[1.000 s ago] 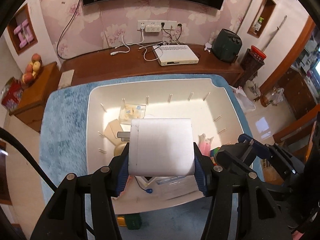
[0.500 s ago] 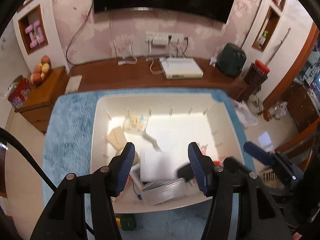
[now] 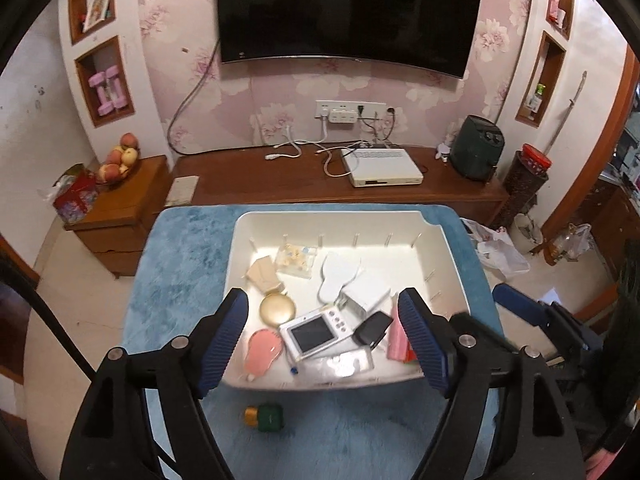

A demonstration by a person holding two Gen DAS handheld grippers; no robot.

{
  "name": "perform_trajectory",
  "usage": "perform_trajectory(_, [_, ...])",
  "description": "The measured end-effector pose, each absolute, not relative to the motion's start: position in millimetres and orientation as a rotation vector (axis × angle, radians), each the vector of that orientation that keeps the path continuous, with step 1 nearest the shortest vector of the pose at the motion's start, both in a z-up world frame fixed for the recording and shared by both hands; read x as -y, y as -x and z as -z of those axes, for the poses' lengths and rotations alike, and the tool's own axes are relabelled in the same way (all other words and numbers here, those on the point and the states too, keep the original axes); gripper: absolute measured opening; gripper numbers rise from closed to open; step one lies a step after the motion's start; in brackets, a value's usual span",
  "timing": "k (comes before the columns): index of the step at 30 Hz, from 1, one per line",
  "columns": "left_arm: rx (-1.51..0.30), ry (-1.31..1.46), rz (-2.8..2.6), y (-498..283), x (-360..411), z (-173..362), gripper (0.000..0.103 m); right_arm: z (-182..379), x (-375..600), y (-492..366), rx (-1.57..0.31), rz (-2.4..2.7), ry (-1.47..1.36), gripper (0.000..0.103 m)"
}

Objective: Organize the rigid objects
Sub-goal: 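Withdraw the left tool and move the right tool down to the green bottle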

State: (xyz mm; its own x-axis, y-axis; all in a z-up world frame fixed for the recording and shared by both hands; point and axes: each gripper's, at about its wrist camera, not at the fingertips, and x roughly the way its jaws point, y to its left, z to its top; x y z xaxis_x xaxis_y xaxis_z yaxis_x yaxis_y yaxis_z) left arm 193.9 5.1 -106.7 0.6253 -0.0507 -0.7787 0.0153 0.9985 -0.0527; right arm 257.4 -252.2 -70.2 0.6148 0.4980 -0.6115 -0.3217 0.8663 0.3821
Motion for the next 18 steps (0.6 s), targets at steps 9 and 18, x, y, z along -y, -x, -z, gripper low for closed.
perform_trajectory(9, [-0.917, 0.035, -0.1, -147.1, -17.5, 105.2, 0.085, 71.3, 259.7, -247.0, -0.831, -0.501, -0.354, 0.083])
perform_trajectory(18, [-0.974, 0.063, -0.18, -104.0, -49.6, 121.1, 0.085, 86.8, 244.6, -237.2, -0.933, -0.464, -0.45, 0.083])
